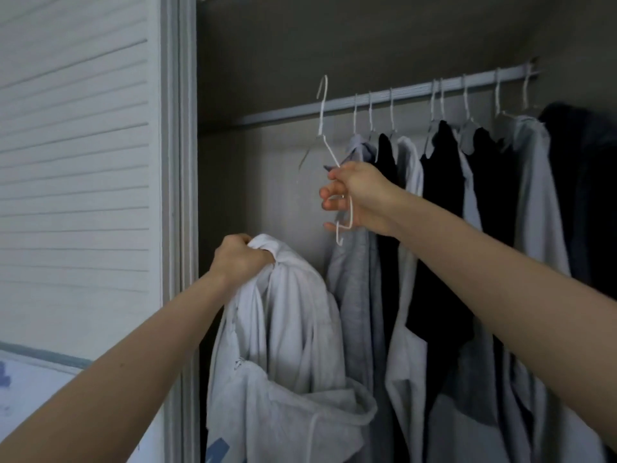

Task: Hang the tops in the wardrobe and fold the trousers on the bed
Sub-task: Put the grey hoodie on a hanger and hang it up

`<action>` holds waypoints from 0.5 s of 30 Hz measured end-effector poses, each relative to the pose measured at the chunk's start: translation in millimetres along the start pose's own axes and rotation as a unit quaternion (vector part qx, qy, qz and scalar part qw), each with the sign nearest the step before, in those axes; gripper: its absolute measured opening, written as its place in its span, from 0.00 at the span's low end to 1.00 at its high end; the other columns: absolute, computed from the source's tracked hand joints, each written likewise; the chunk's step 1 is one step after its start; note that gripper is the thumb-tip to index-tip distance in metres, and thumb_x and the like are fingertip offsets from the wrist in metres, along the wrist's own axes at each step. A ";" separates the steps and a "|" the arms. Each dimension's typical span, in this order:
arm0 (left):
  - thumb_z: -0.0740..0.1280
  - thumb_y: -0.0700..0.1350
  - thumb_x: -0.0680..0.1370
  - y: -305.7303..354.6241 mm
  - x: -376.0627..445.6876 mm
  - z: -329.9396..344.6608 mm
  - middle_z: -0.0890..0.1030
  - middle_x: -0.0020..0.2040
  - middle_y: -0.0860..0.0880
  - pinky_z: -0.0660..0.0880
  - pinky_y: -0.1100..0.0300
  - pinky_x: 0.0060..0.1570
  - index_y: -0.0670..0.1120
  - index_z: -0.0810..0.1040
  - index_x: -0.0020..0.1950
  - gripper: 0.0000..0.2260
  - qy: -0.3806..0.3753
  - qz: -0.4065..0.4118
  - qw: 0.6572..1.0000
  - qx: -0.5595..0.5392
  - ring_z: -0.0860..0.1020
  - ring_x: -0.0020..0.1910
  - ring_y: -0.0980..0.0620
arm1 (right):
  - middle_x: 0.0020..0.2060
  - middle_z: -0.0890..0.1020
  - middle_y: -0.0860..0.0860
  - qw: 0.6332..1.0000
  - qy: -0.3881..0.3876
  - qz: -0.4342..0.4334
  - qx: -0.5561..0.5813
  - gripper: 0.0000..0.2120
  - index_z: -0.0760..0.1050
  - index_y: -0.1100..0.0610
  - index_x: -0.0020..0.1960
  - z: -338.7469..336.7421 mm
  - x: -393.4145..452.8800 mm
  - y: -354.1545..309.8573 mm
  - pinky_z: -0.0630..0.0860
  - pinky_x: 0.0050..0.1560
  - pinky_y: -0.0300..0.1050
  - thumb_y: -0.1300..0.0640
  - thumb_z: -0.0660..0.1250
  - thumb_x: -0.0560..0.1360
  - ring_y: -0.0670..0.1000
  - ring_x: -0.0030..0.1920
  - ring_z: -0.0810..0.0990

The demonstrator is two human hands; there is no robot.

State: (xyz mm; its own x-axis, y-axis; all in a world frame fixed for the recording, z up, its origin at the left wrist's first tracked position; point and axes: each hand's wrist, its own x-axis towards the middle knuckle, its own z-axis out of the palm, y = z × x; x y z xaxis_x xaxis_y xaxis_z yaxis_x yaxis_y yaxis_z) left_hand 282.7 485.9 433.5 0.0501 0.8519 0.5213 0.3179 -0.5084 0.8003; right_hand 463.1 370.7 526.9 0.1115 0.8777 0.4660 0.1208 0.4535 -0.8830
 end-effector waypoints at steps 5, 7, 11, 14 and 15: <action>0.74 0.43 0.64 13.5 -35.1 2.3 0.81 0.50 0.42 0.77 0.55 0.42 0.42 0.78 0.57 0.22 -0.021 -0.102 0.994 -0.030 0.81 0.46 0.43 | 0.24 0.74 0.48 1.000 0.013 0.017 -0.004 0.10 0.68 0.51 0.43 -35.7 -94.8 12.8 0.72 0.37 0.47 0.59 0.51 0.79 0.47 0.24 0.71; 0.75 0.41 0.64 23.0 -62.9 7.9 0.81 0.45 0.43 0.76 0.56 0.37 0.41 0.78 0.53 0.19 -0.023 -0.123 0.992 -0.021 0.80 0.42 0.43 | 0.23 0.70 0.49 0.999 0.001 0.031 0.023 0.12 0.67 0.52 0.42 -55.6 -141.6 14.9 0.72 0.36 0.46 0.59 0.50 0.81 0.48 0.23 0.66; 0.75 0.44 0.59 13.4 -101.9 11.7 0.82 0.44 0.39 0.80 0.45 0.50 0.39 0.81 0.47 0.19 0.018 -0.128 0.991 0.041 0.81 0.45 0.38 | 0.21 0.63 0.49 0.996 -0.005 0.047 0.072 0.14 0.65 0.55 0.41 -76.5 -203.7 15.1 0.72 0.34 0.47 0.56 0.49 0.83 0.47 0.22 0.59; 0.75 0.42 0.65 -6.0 -139.4 15.5 0.82 0.44 0.37 0.80 0.46 0.49 0.38 0.81 0.47 0.13 0.045 -0.147 0.985 0.081 0.82 0.45 0.38 | 0.24 0.60 0.49 0.996 -0.026 0.065 0.049 0.13 0.66 0.55 0.42 -99.5 -248.1 9.5 0.72 0.36 0.49 0.55 0.50 0.83 0.47 0.24 0.57; 0.74 0.43 0.67 -12.4 -150.7 16.3 0.81 0.42 0.38 0.80 0.47 0.47 0.38 0.80 0.47 0.13 0.053 -0.152 0.982 0.093 0.82 0.44 0.38 | 0.25 0.59 0.49 0.996 -0.034 0.074 0.040 0.12 0.66 0.55 0.43 -108.0 -262.0 7.8 0.70 0.36 0.47 0.54 0.51 0.83 0.47 0.24 0.56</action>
State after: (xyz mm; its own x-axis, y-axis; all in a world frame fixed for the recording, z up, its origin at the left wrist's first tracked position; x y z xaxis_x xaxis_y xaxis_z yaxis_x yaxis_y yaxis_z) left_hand 286.7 366.0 340.2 -0.1707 0.9378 0.3024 0.4712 -0.1919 0.8609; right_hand 541.3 127.6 404.0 0.0542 0.9434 0.3271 0.0284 0.3260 -0.9449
